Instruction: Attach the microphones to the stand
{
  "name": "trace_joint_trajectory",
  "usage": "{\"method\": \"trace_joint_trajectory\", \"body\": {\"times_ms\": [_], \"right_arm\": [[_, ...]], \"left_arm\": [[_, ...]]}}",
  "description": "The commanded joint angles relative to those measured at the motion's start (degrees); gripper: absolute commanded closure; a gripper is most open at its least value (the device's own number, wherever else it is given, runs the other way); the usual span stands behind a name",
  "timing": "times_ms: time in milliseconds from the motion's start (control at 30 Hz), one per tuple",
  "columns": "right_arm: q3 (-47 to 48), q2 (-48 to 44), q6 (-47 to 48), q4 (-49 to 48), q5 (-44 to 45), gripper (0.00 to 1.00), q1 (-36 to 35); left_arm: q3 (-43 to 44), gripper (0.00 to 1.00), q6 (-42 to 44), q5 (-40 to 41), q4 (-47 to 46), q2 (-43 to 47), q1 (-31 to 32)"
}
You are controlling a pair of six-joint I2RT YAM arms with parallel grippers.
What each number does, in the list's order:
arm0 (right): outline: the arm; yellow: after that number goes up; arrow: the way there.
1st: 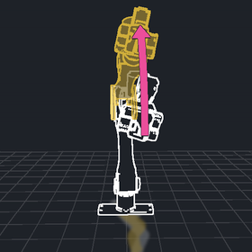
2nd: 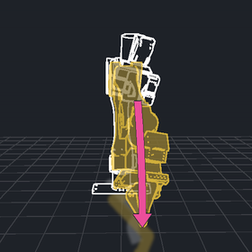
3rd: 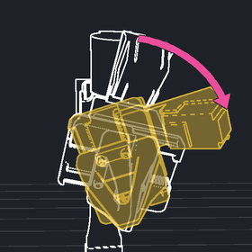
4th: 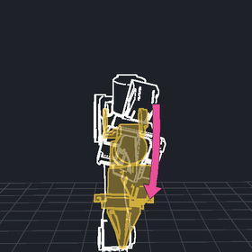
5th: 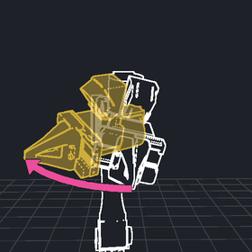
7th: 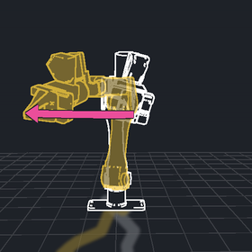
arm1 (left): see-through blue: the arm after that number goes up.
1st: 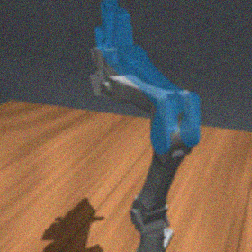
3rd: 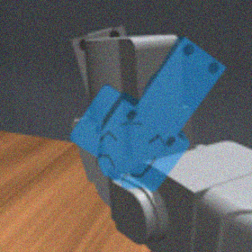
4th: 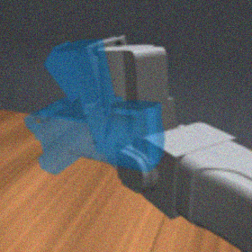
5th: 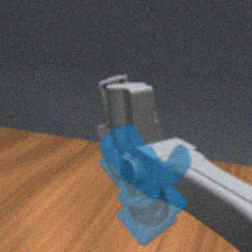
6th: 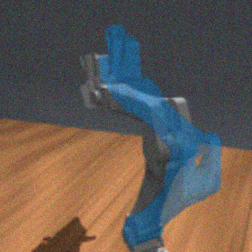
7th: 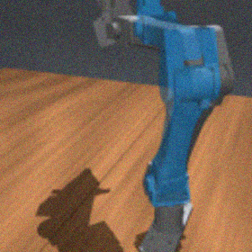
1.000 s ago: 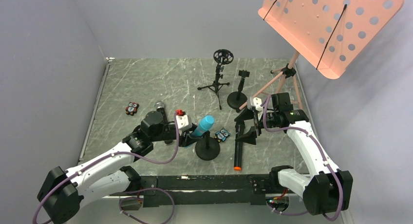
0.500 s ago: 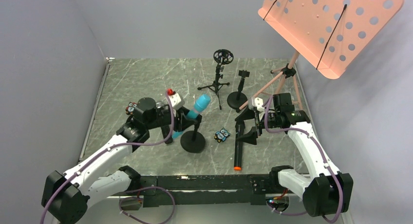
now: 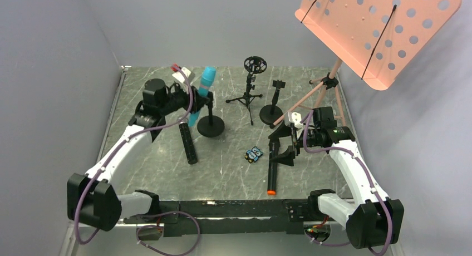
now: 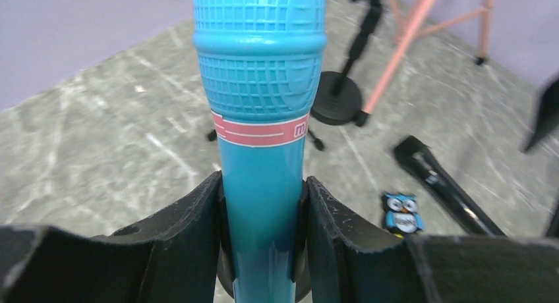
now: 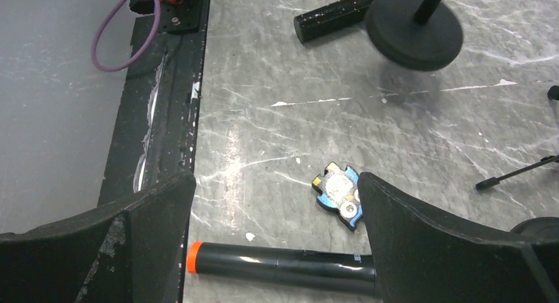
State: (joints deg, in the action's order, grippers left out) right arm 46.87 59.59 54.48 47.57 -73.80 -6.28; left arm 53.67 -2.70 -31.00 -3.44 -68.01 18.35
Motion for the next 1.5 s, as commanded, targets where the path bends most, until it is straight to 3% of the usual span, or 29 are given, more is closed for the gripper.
{"method": "trace_joint_trajectory", "body": {"times_ms": [0,367,533,700,1000,1267,1467], "right_arm": [[1.82,-1.01,2.64,0.27,-2.51,0.0,0.31],[2.08,-0.93,3.61,1.38,-3.06,0.0,0.32],[2.08,-0.58,3.96,1.66,-2.93,0.0,0.31],[2.17,-0.01,4.54,2.16,-2.93,0.0,0.31],[2.26,0.86,4.98,2.44,-2.88,0.0,0.31],[2.17,1.14,5.02,2.37,-2.47,0.0,0.31],[2.25,1.09,5.28,2.61,-2.55,0.0,0.31]], "left_arm": [[8.1,0.96,-0.99,3.42,-9.9,-2.94,-5.21],[14.57,0.96,6.48,15.53,-19.99,-17.35,-16.55],[14.7,0.96,10.09,13.38,-28.71,-22.93,-21.82],[16.88,0.96,13.7,11.49,-28.96,-27.5,-26.51],[13.87,0.93,9.37,7.75,-32.04,-29.42,-31.52],[11.8,0.54,6.18,8.35,-31.72,-28.14,-31.55],[10.78,0.34,7.68,10.07,-28.98,-25.75,-31.62]]}}
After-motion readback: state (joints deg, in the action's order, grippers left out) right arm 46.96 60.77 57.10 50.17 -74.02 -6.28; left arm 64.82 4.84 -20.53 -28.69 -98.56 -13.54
